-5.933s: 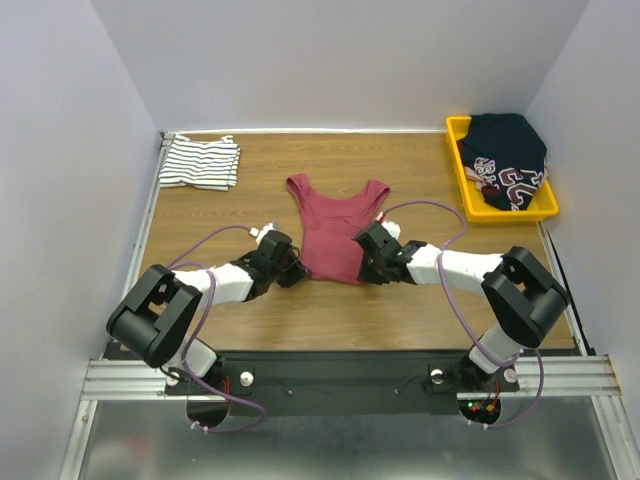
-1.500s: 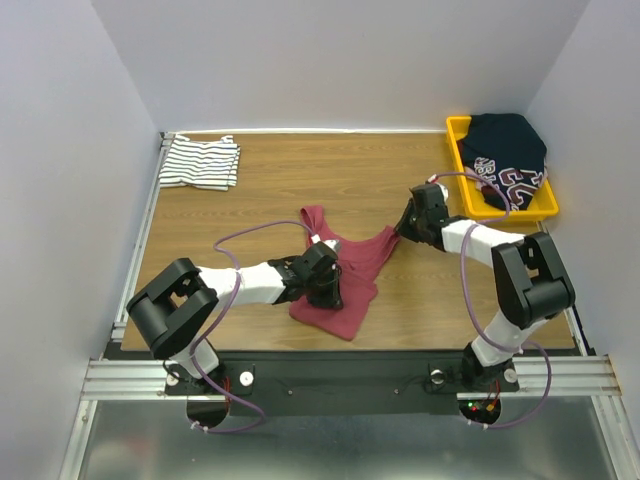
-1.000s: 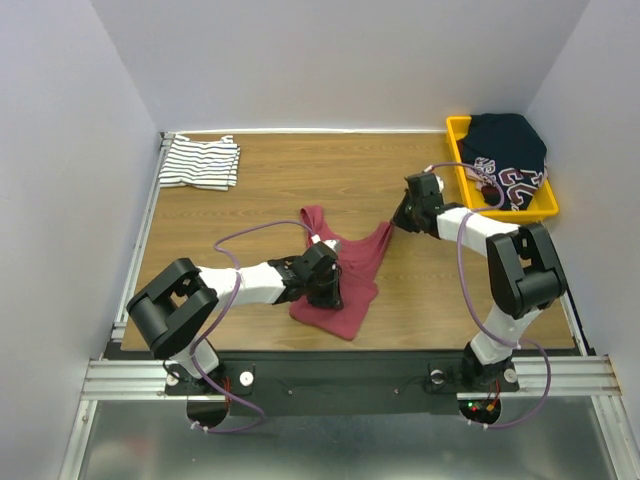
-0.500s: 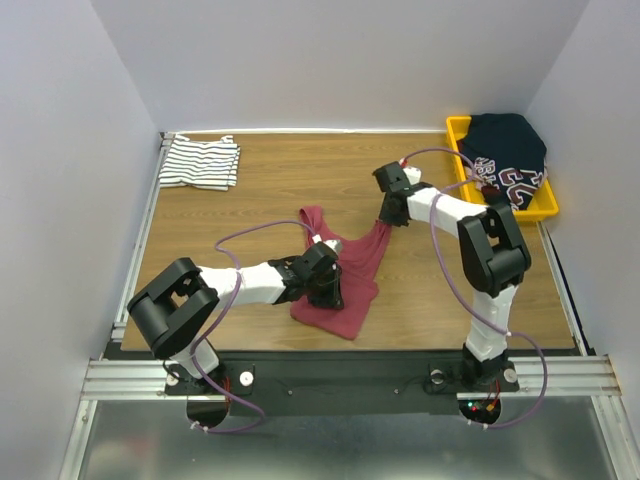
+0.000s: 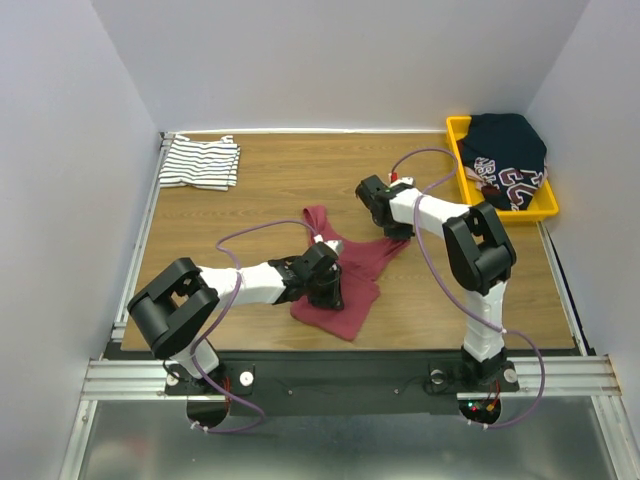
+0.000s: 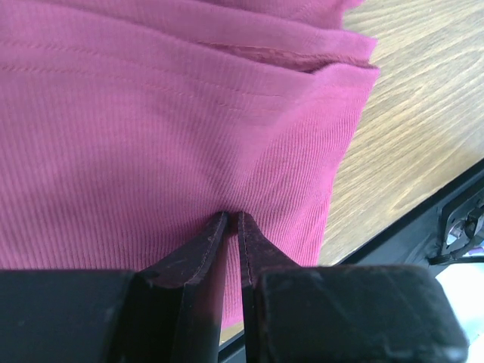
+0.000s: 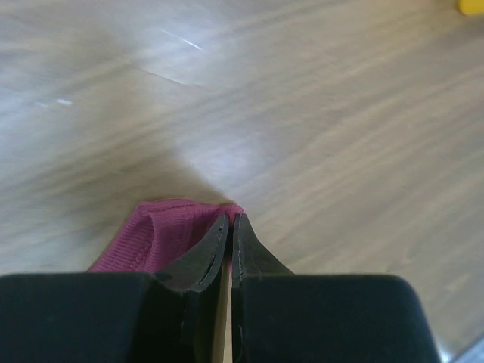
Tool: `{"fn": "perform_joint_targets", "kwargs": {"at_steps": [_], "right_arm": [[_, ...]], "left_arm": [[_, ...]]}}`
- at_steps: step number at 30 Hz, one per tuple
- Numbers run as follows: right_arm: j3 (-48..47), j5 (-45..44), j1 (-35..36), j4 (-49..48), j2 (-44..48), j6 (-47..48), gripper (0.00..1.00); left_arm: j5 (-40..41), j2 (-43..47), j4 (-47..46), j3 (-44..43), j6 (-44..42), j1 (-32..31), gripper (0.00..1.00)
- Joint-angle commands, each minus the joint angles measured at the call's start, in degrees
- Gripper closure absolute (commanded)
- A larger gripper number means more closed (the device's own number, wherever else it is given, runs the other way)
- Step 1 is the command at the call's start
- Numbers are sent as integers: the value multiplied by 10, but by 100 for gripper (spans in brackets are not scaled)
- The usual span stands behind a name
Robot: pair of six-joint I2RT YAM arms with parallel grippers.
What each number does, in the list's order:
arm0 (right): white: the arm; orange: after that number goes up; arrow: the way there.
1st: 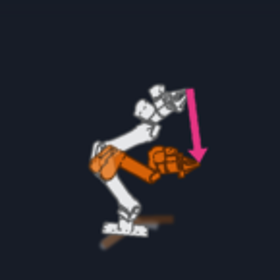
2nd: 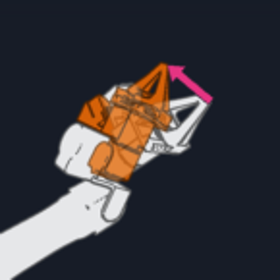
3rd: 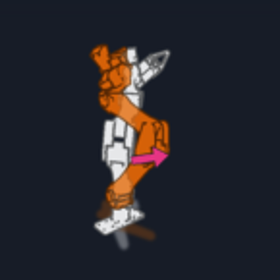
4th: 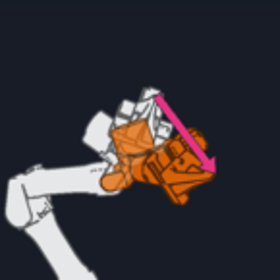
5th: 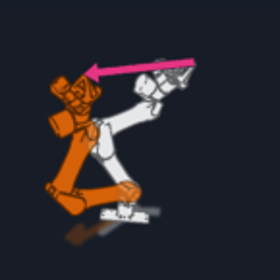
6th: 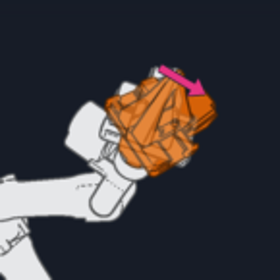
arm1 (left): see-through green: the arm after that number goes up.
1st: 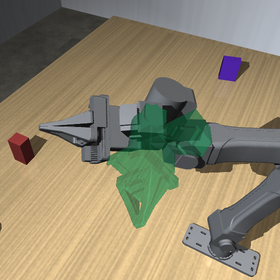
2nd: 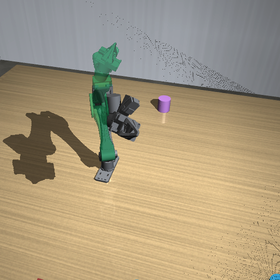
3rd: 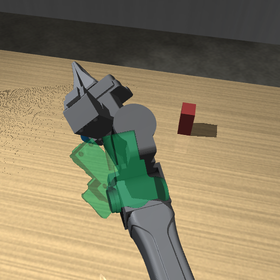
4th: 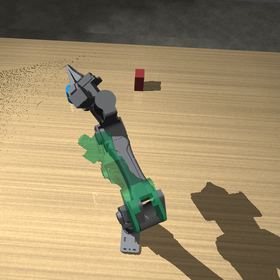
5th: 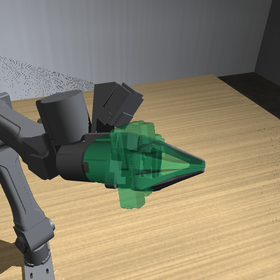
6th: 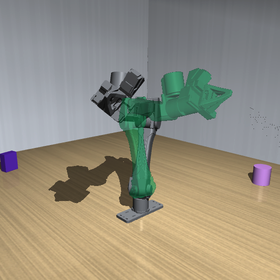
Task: Fold and stack the tank tops
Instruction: Fold the tank top
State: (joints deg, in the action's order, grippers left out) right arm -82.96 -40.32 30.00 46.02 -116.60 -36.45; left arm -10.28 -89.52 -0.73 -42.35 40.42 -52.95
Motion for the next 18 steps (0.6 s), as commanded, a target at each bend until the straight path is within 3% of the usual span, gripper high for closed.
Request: {"fn": "perform_joint_targets", "kwargs": {"at_steps": [1, 9, 13, 18], "right_arm": [[8, -58, -3, 57, 9, -29, 97], [-23, -61, -3, 27, -25, -49, 75], [-51, -57, -3, 26, -5, -41, 54], [-49, -31, -3, -9, 35, -39, 45]], "left_arm": [[-4, -15, 38, 21, -23, -8, 77], [-3, -2, 38, 31, -28, -8, 76], [-2, 1, 44, 40, -30, -8, 76], [4, 10, 51, 46, -32, -8, 76]]}}
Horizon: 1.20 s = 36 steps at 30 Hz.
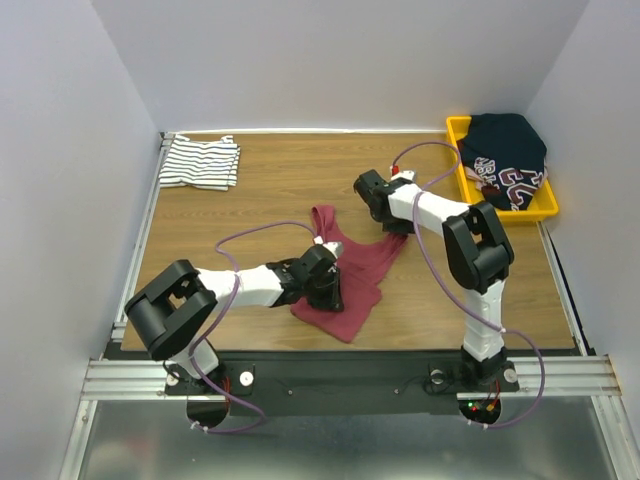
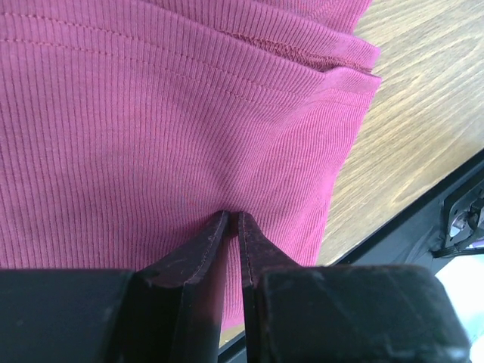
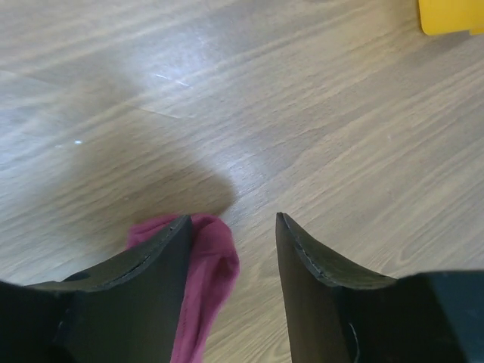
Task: Fold and stack the tank tops
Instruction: Fold the tank top
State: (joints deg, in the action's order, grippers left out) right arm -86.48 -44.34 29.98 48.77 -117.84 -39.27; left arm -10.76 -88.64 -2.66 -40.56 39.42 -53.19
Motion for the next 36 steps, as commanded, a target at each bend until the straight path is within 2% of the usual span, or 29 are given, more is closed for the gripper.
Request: {"fn": "perform_joint_targets", "kwargs": {"at_steps": [1, 8, 11, 15, 19, 24, 27, 33, 36], "right_arm": [[-6, 18, -3, -46, 58, -11, 45], [39, 95, -3, -147, 89, -8, 45], [43, 171, -2, -193, 94, 24, 45], [-10, 327, -3, -243, 46, 63, 45], [-39, 407, -3, -283, 10, 67, 46], [-37, 441, -3, -345, -5, 68, 46], [-33, 457, -2, -366, -1, 61, 46], [-4, 447, -2, -411, 40, 46, 46], [-19, 461, -3, -413, 31, 36, 46]], "left_arm": [[9, 2, 74, 29, -22, -6, 76], [18, 15, 88, 30, -22, -6, 76], [21, 20, 99, 33, -22, -5, 76], [12, 40, 106, 44, -13, 7, 76], [-3, 73, 109, 57, 5, 40, 76], [-25, 124, 117, 57, 19, 95, 66], [-27, 135, 130, 43, 17, 104, 62], [-49, 151, 135, 25, 30, 107, 60], [-44, 166, 140, 15, 43, 108, 60]]}}
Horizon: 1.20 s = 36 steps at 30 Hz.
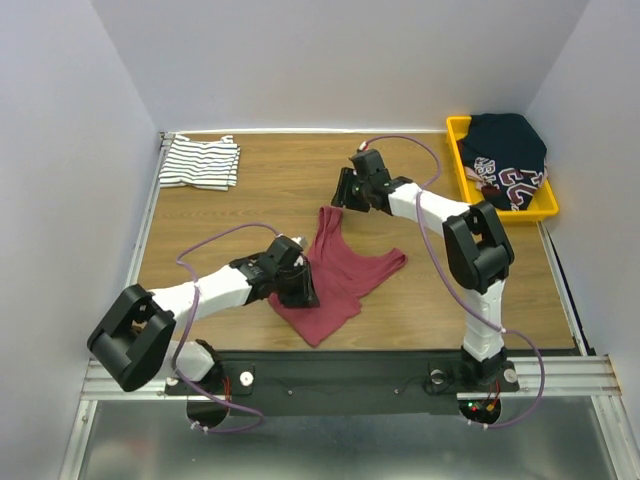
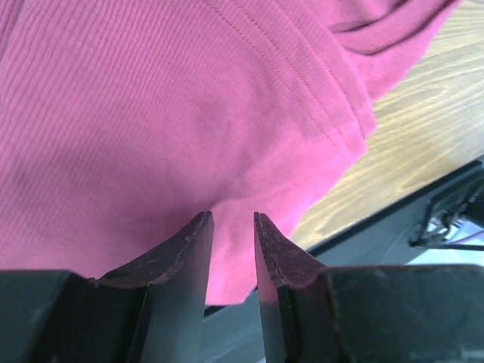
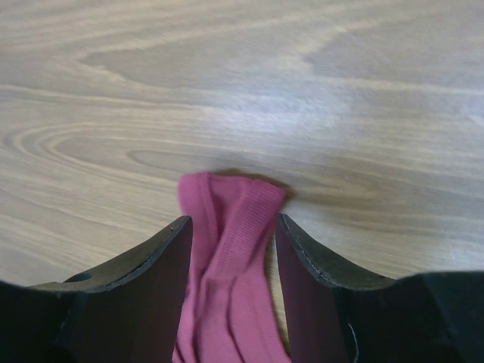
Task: Fold and stack the tank tops
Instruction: Fold the tank top
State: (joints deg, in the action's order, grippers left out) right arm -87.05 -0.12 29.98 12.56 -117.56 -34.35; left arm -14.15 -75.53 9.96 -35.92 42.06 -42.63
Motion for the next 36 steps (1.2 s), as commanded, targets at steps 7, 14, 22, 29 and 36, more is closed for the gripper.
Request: {"fn": "perform_joint_targets", "kwargs": {"at_steps": [7, 14, 22, 29, 36], "right_arm": [[-40, 52, -3, -50, -21, -82, 45], [-62, 84, 1, -53, -61, -128, 44], [-45, 59, 3, -53, -71, -136, 44], [-11, 23, 3, -53, -58, -128, 56], [11, 5, 3, -54, -30, -116, 82]], "left_arm": [[22, 73, 54, -50, 25, 40, 60], [33, 89, 61, -28, 21, 90, 60], [8, 78, 29, 9, 28, 121, 60], [2, 50, -6, 40, 32, 136, 60], [-4, 27, -21, 56, 24, 160, 60]]}}
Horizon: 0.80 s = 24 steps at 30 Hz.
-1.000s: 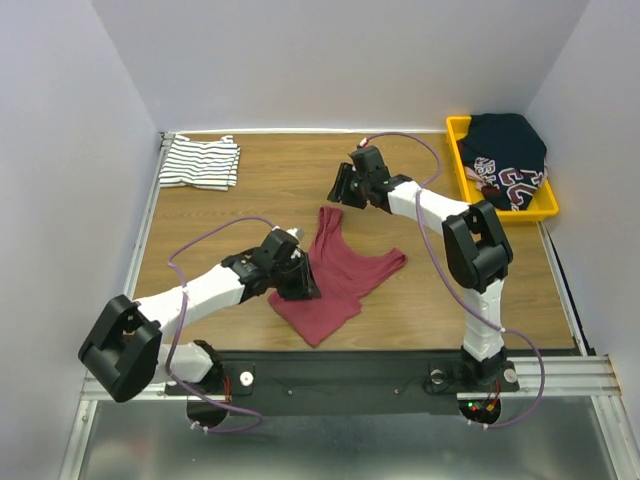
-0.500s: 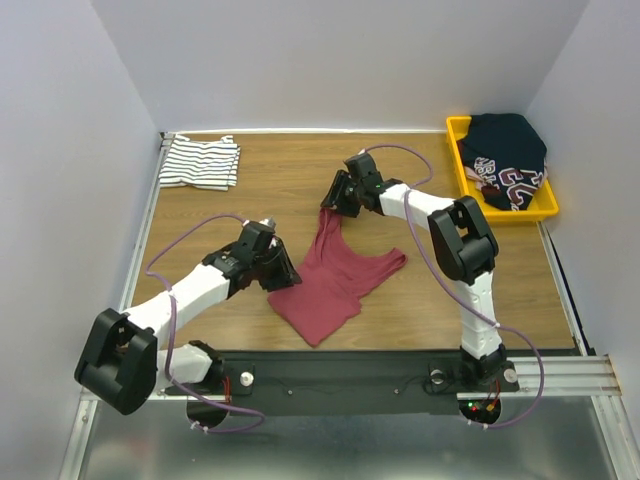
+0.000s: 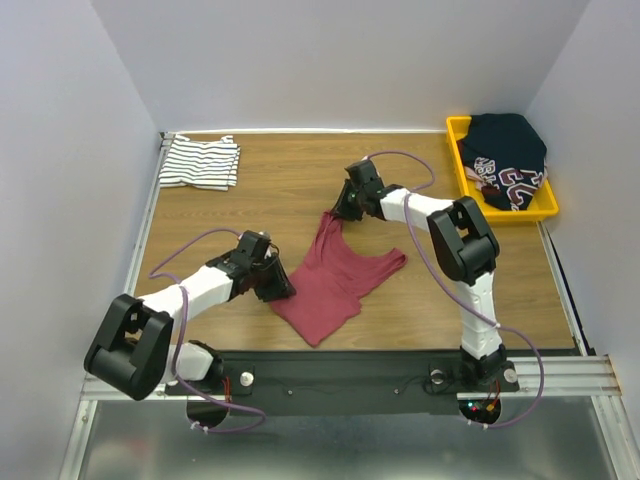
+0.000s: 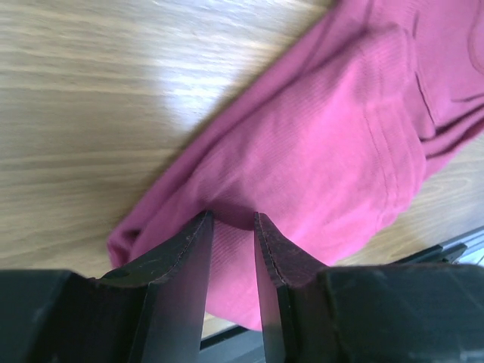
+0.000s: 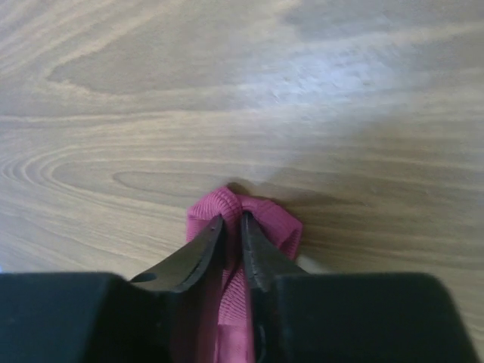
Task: Fold and stack the tank tops
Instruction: Fold the tank top
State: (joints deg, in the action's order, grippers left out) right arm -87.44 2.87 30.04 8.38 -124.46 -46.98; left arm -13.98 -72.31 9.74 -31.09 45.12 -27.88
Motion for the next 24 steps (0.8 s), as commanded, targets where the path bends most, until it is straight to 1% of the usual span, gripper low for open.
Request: {"fn": "perform_joint_targets", "kwargs": {"at_steps": [1, 3, 4, 5, 7, 11, 14, 16, 17, 19, 21, 22, 24], "right_arm": [[17, -46, 2, -14, 45, 11, 84], [22, -56, 1, -17, 62, 16, 84], [22, -60, 0, -19, 67, 22, 87], [23, -61, -1, -21, 71, 25, 87], [23, -55, -6, -28, 81, 34, 93], [40, -47, -10, -42, 94, 39, 100], [76, -40, -16, -74, 115, 40, 100], [97, -38, -20, -79, 127, 41, 100], [110, -38, -22, -99, 136, 42, 100], [151, -32, -34, -120, 163, 44, 100], [159, -31, -38, -129, 167, 49, 100], [177, -12, -44, -134, 178, 53, 100], [203, -9, -52, -147, 191, 58, 100]], "left_arm": [[-5, -7, -19, 10, -8, 17, 61], [-7, -14, -18, 12, -13, 28, 60], [-10, -17, -19, 15, -14, 33, 60], [-13, -20, -22, 18, -15, 37, 60], [-25, -33, -24, 23, -19, 50, 60], [-29, -50, -19, 19, -29, 63, 60], [-28, -57, -12, 7, -35, 71, 60], [-27, -63, -7, 2, -42, 75, 60], [-28, -66, -2, -2, -46, 79, 60], [-34, -77, -1, -5, -53, 85, 61], [-35, -79, 0, -7, -57, 87, 61], [-38, -85, 0, -8, -58, 88, 61], [-41, -93, 2, -11, -64, 91, 61]]}}
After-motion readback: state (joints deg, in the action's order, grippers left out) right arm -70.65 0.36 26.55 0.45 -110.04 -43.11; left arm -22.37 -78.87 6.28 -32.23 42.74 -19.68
